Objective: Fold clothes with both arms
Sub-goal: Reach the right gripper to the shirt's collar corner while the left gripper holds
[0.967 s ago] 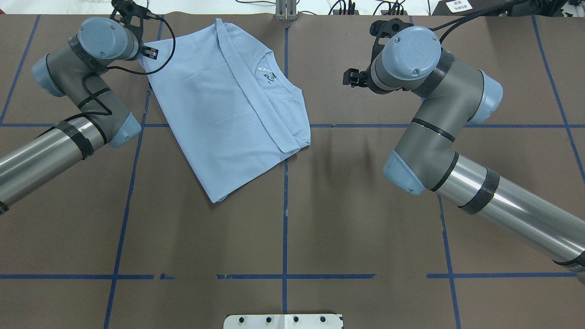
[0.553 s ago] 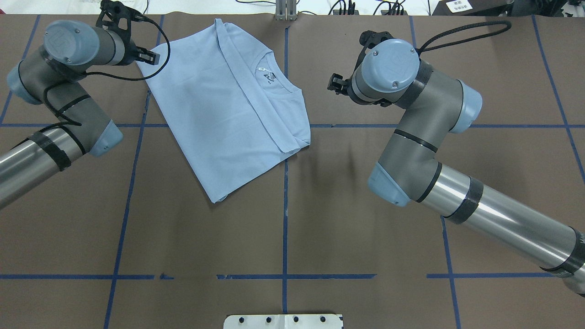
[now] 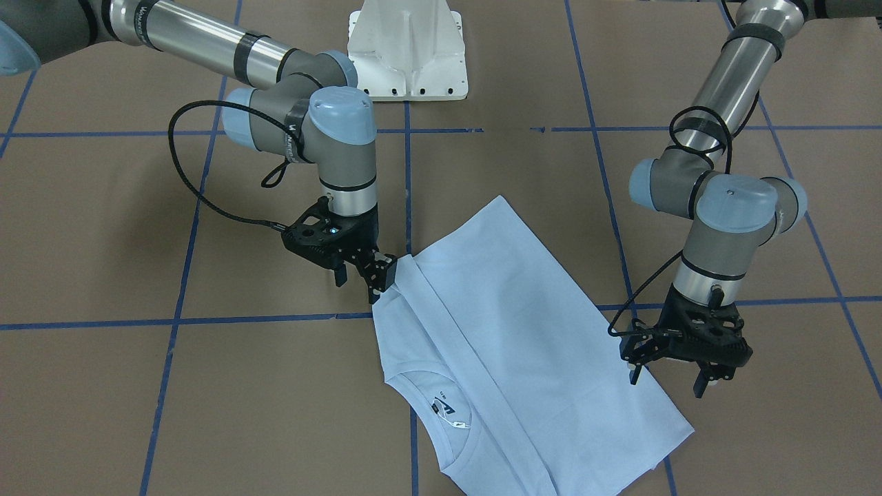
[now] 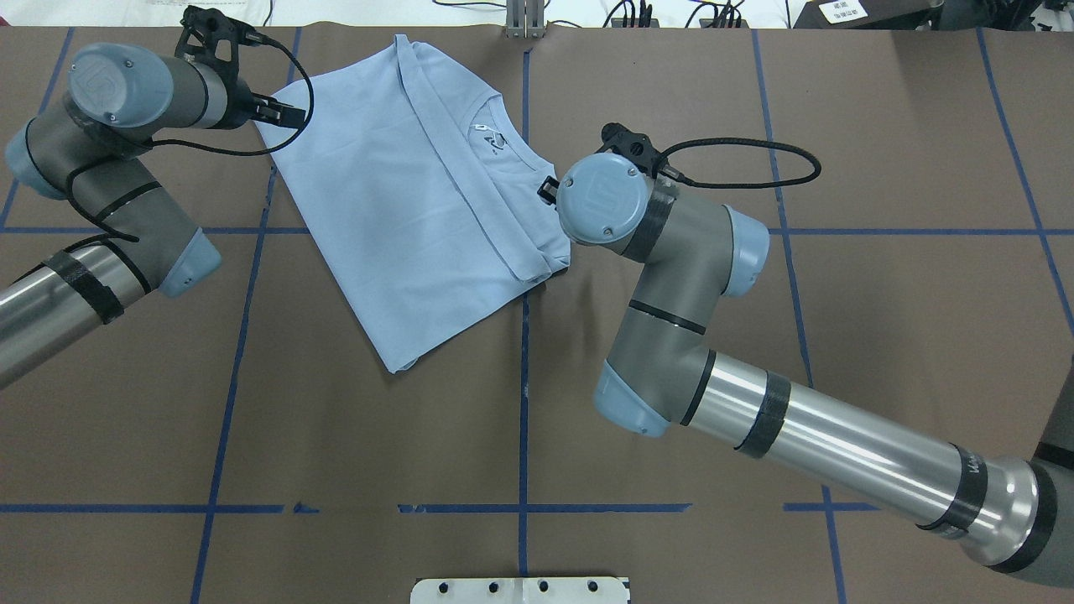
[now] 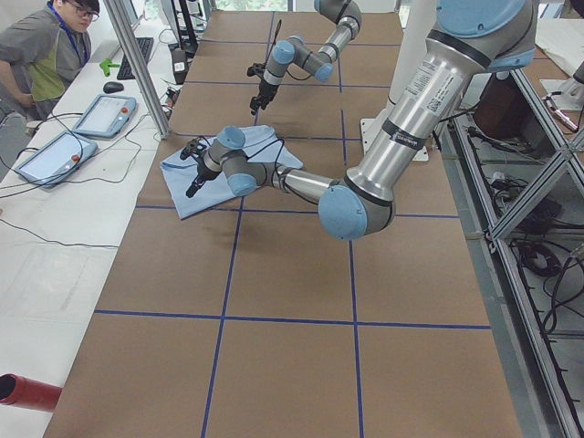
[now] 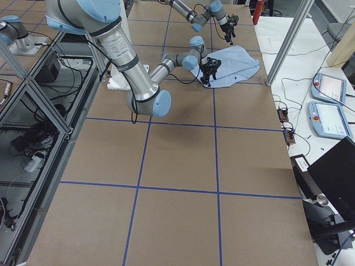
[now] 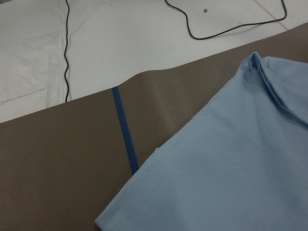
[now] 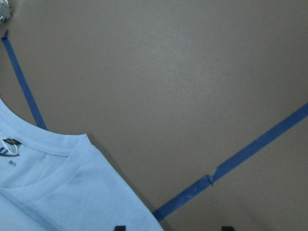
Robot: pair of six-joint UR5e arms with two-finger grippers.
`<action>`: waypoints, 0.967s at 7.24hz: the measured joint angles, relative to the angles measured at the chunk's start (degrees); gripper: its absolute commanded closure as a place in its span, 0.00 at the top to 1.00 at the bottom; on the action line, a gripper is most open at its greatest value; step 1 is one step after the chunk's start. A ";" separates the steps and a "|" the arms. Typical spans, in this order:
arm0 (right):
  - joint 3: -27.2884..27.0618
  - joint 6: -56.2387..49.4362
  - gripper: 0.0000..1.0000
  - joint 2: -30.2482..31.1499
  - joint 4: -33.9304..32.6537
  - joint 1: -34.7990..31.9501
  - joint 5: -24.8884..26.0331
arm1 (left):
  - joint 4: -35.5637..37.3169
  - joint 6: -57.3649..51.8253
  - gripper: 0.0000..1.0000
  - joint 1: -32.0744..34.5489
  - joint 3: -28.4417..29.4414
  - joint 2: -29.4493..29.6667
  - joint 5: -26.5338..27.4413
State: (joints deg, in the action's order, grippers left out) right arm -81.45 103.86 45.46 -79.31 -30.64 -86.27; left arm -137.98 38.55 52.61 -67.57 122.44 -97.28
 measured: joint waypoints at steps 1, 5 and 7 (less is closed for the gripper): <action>0.63 0.16 0.72 -0.40 -0.08 1.48 1.45 | -0.01 0.02 1.00 -0.08 -0.01 -0.01 -0.01; 4.29 -2.91 0.65 -2.23 -0.20 3.03 2.97 | -0.32 0.03 1.00 -0.21 0.05 -0.10 -0.01; 5.47 -3.93 0.60 -2.51 -0.07 3.10 4.37 | -0.35 0.03 1.00 -0.22 0.02 -0.17 -0.01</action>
State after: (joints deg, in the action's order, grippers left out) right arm -75.98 99.93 42.95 -79.38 -27.54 -81.90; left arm -138.33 38.58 52.39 -67.56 122.28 -97.29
